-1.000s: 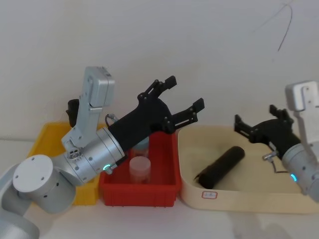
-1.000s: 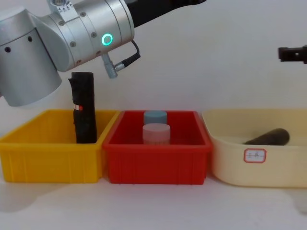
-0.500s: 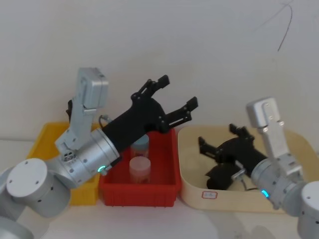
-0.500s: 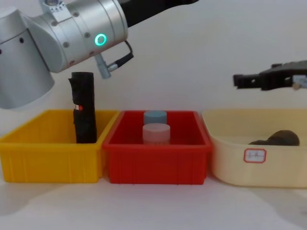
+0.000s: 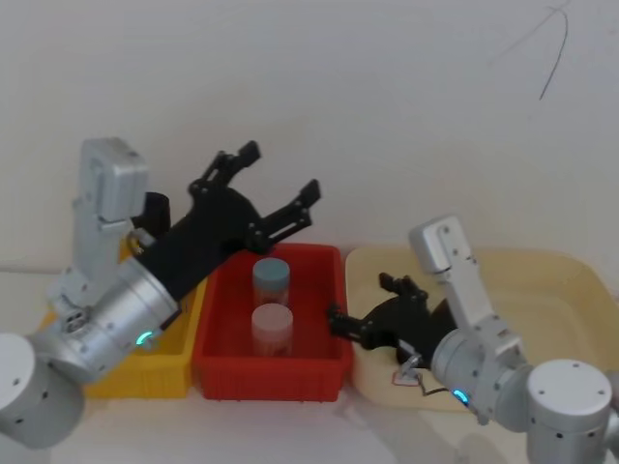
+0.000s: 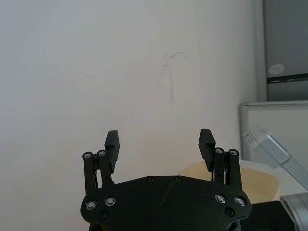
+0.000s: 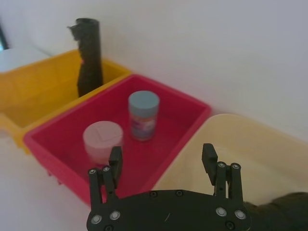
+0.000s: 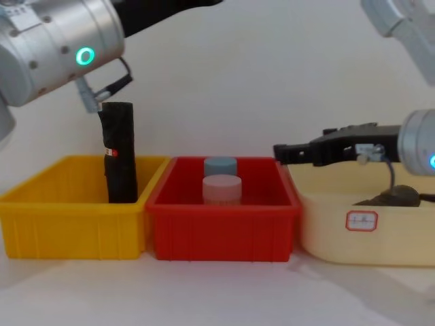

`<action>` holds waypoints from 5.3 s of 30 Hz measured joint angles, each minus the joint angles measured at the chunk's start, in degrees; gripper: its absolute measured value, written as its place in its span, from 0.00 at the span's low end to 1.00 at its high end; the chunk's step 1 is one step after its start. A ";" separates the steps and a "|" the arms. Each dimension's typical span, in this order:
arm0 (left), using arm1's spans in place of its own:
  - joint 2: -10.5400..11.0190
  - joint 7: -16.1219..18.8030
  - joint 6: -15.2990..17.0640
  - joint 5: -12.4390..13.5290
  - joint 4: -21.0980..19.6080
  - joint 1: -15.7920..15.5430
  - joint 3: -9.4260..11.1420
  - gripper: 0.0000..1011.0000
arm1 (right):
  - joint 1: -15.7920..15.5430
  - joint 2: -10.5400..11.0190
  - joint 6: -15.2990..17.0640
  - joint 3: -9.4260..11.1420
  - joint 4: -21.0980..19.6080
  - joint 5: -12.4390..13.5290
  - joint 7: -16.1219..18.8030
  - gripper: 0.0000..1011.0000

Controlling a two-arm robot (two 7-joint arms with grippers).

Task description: Pick up the garbage bag with the one hand and transfer it to the other hand.

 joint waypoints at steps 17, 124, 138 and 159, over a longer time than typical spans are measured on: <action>2.53 3.85 0.29 1.37 -4.47 4.18 -3.33 0.99 | 3.92 -1.80 -0.27 -3.57 5.83 0.97 2.78 0.99; 3.31 5.02 0.37 1.78 -5.85 5.47 -4.37 0.99 | 15.32 -4.56 -2.13 -9.44 20.53 6.32 5.54 0.65; 3.31 5.03 0.37 1.78 -5.85 5.47 -4.37 0.99 | 12.16 -0.10 -2.20 -3.38 11.73 8.60 1.60 0.65; 3.31 5.03 0.37 1.78 -5.85 5.47 -4.37 0.99 | 4.05 7.27 0.08 6.98 6.20 9.37 -5.63 0.65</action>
